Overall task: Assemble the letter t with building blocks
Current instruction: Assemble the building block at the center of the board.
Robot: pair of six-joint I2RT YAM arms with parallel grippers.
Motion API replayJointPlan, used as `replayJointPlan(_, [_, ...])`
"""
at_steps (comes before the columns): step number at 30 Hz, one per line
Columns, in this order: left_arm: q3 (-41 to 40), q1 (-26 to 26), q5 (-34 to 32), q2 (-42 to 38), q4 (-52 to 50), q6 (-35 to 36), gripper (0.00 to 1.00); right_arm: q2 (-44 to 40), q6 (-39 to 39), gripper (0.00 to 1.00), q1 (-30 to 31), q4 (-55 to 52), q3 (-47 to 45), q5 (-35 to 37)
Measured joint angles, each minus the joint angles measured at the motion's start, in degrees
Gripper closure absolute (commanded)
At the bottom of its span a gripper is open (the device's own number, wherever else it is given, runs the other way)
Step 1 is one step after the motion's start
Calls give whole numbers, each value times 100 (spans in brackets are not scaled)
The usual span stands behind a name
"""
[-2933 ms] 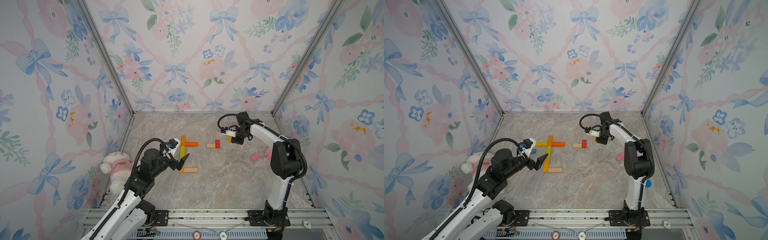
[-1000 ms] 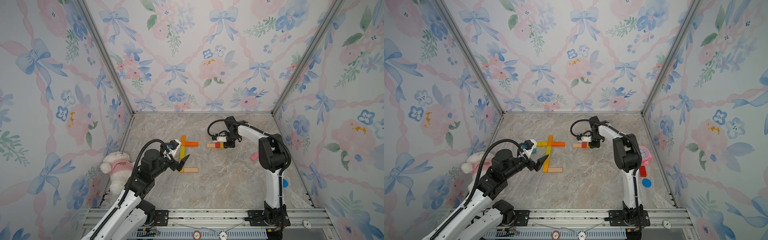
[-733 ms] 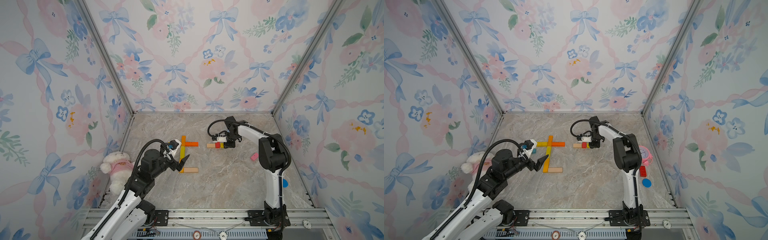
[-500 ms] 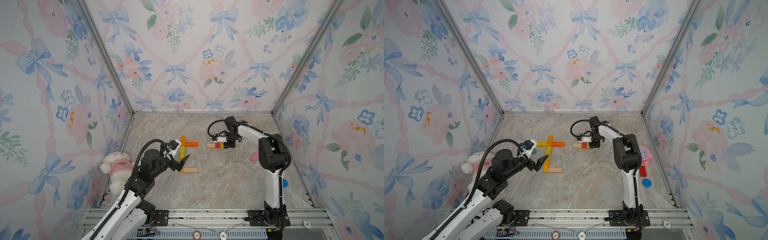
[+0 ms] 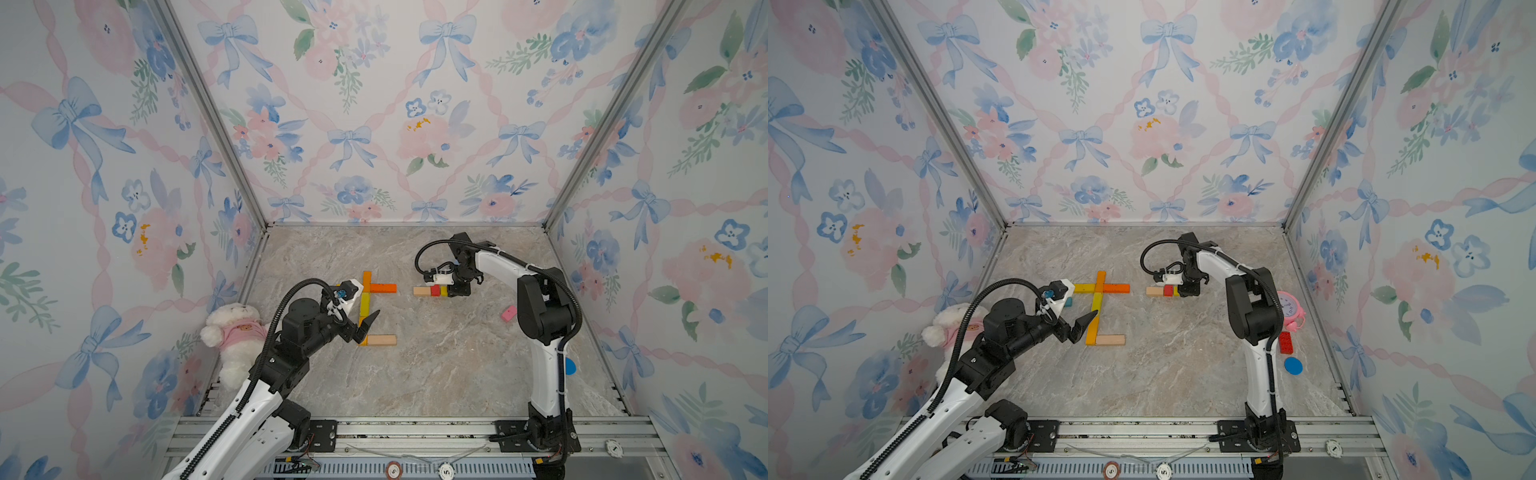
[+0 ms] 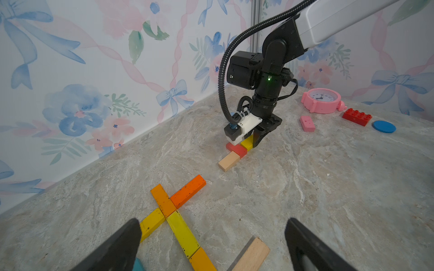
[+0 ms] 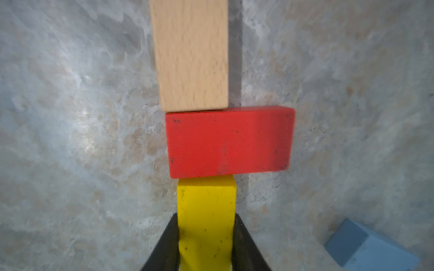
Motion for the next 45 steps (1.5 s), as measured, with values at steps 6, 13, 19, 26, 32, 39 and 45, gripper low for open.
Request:
replayJointPlan(6, [0, 0, 0, 0, 0, 2, 2, 0, -33, 82, 4, 0, -2, 2])
replayJointPlan(13, [0, 0, 17, 0, 0, 13, 2, 0, -63, 81, 31, 0, -4, 2])
replayJointPlan(19, [0, 0, 22, 0, 0, 13, 2, 0, -63, 80, 31, 0, -4, 2])
replayJointPlan(26, [0, 0, 22, 0, 2, 15, 2, 0, -63, 78, 31, 13, -17, 4])
replayJointPlan(32, [0, 0, 42, 0, 0, 15, 2, -4, -66, 74, 31, 26, -35, 20])
replayJointPlan(39, [0, 0, 61, 0, 2, 15, 2, -20, -61, 62, 31, 55, -59, 20])
replayJointPlan(45, [-2, 0, 61, 0, 2, 15, 2, -28, -63, 57, 31, 87, -68, 26])
